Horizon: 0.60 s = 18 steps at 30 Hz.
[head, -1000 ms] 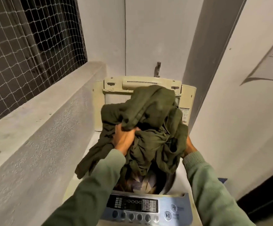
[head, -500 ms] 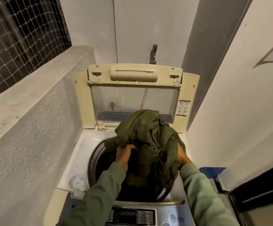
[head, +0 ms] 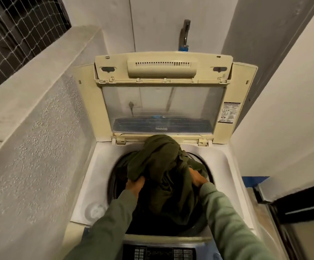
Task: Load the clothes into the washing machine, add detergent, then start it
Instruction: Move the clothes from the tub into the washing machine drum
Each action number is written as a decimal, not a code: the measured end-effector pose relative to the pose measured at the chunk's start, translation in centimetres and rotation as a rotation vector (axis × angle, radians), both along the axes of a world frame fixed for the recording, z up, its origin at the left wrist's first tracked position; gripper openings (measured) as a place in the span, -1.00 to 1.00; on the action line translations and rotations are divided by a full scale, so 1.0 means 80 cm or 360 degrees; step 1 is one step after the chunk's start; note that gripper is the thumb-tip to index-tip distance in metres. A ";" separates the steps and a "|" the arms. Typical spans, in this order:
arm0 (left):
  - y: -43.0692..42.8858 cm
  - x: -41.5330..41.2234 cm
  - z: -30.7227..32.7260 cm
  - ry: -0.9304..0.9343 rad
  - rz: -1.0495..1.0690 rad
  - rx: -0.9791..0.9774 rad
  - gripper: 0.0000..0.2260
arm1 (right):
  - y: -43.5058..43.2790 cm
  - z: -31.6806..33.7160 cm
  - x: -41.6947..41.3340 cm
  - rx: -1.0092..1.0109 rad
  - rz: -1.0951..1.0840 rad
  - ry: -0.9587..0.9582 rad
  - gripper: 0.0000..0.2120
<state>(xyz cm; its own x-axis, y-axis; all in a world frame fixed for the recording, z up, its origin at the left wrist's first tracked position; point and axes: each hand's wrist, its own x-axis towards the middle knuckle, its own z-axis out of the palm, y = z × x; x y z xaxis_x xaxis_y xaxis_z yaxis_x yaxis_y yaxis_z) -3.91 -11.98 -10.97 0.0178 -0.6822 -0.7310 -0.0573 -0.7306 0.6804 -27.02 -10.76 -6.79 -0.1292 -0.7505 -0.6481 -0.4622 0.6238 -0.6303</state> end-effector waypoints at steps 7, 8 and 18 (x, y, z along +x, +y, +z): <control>-0.025 0.021 0.039 -0.0409 -0.0655 0.0604 -0.36 | -0.012 -0.053 0.004 0.0256 0.0198 0.0331 -0.58; -0.030 0.026 0.042 -0.0489 -0.0723 0.0573 -0.34 | -0.012 -0.052 0.005 0.0277 0.0177 0.0360 -0.57; -0.060 0.026 0.024 -0.0502 -0.1113 -0.0640 0.08 | -0.025 -0.048 0.023 0.0583 0.0259 0.0667 -0.44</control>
